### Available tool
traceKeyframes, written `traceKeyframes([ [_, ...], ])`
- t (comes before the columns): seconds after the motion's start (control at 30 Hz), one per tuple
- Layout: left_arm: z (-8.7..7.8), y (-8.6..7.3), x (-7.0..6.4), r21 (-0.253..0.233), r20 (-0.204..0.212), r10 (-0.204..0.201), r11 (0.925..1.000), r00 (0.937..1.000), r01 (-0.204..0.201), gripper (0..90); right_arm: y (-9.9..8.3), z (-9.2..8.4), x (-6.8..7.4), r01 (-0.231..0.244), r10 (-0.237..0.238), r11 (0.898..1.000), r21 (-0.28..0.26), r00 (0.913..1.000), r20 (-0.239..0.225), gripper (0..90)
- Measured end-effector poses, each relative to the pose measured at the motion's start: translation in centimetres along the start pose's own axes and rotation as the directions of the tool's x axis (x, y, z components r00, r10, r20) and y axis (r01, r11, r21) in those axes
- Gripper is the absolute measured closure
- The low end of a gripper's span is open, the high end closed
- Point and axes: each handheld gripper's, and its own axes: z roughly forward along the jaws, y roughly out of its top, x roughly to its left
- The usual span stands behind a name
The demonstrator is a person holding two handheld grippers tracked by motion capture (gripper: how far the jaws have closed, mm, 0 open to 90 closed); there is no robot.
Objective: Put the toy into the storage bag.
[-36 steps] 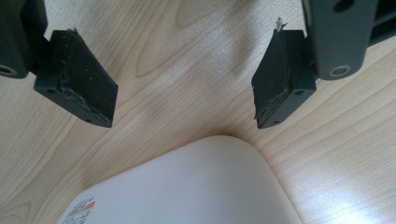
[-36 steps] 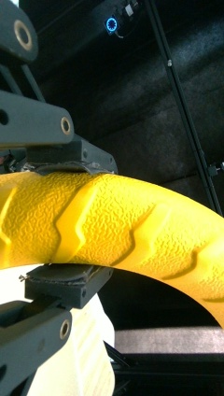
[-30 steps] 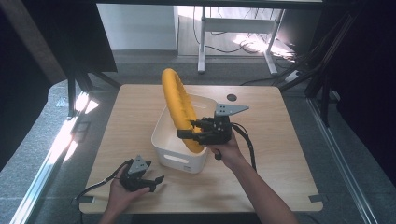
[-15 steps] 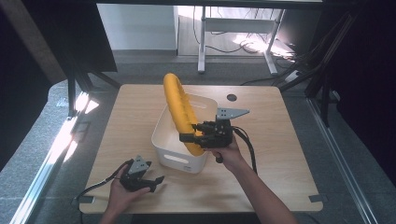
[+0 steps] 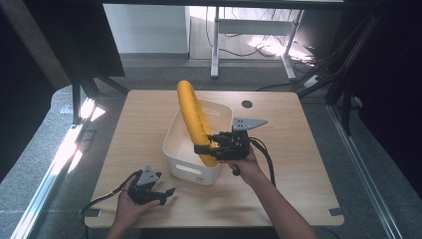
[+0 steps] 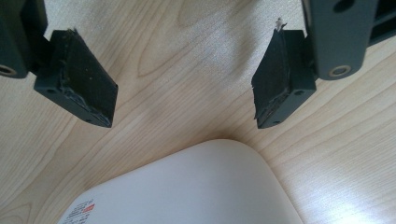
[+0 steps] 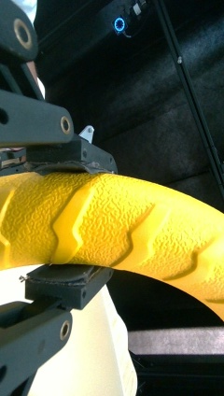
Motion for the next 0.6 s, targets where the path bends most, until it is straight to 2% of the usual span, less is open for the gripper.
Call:
traceKeyframes([
  [0.6, 0.11, -0.04, -0.07, 0.002, 0.001, -0.003, 1.0, 1.0, 0.003, 22.2, -0.87, -0.85, 0.25, 0.054, -0.056, 0.998, 0.024, 0.9967, 0.058, 48.3],
])
